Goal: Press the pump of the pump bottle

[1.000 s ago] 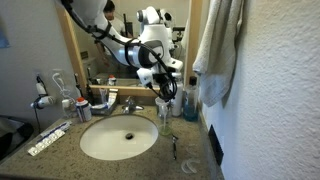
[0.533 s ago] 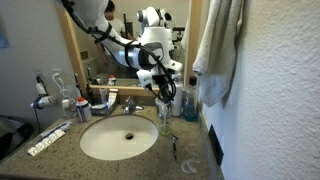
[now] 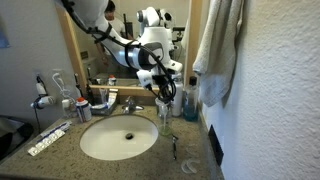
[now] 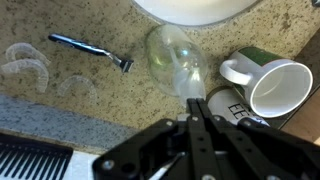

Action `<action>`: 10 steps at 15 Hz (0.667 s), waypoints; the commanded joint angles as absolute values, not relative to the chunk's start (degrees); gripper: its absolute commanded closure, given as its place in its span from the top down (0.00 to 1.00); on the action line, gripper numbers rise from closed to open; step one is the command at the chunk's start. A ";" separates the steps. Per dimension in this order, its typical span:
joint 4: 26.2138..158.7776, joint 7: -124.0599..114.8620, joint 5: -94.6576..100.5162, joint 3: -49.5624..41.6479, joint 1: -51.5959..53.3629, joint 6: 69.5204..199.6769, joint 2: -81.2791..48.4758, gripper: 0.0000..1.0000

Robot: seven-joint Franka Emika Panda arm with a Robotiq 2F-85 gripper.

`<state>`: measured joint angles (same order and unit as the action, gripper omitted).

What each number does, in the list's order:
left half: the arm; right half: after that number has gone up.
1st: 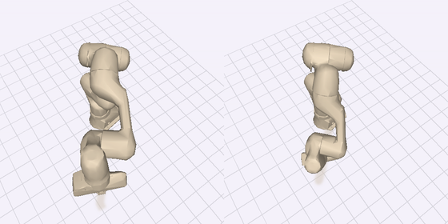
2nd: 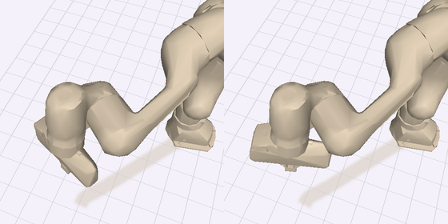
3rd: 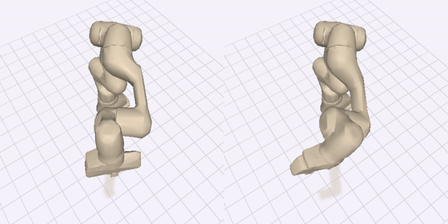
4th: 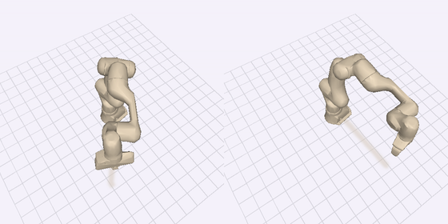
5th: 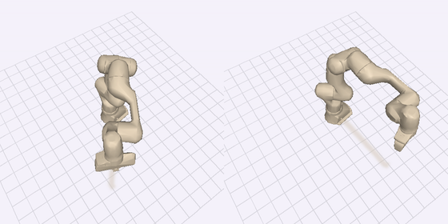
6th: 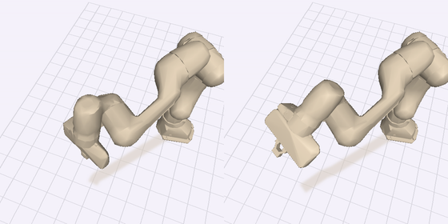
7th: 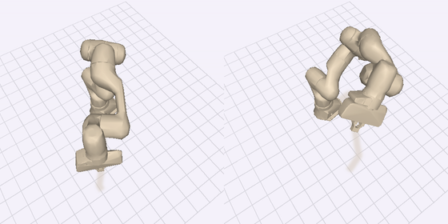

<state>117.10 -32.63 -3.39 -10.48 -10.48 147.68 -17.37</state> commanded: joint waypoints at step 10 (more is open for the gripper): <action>121.09 -24.21 -9.92 -10.20 -10.79 155.46 -18.16 0.06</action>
<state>118.80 -27.94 -6.54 -10.57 -10.55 152.76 -17.34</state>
